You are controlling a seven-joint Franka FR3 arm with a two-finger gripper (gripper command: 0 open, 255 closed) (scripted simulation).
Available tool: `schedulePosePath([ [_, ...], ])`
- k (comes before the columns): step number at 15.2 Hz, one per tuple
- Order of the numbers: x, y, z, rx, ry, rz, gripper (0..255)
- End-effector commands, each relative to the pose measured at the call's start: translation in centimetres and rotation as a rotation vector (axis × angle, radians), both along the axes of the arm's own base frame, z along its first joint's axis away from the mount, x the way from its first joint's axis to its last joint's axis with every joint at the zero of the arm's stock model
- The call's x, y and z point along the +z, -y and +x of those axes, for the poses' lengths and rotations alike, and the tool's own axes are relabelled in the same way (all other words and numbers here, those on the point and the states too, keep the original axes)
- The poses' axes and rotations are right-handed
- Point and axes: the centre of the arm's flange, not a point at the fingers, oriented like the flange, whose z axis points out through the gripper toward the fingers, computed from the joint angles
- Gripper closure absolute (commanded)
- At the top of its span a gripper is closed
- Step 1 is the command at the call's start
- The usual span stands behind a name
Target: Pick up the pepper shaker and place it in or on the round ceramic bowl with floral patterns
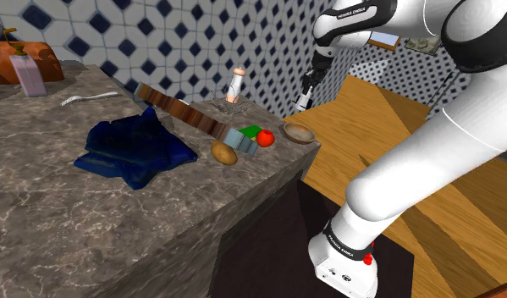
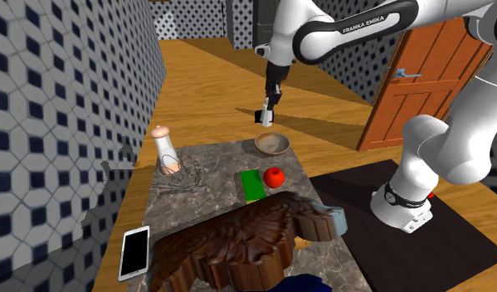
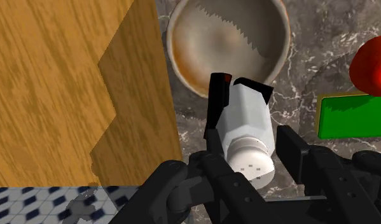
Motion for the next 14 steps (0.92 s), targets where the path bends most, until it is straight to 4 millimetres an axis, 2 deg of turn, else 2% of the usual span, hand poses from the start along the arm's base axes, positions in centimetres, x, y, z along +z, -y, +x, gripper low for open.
schedulePosePath([
  [1, 0.5, 0.2, -2.5, 0.001, 0.0, 0.0, 255],
  [2, 0.7, 0.5, -4.0, 0.001, 0.0, 0.0, 255],
  [14, -5.6, 0.5, -4.0, 0.001, 0.0, 0.0, 255],
])
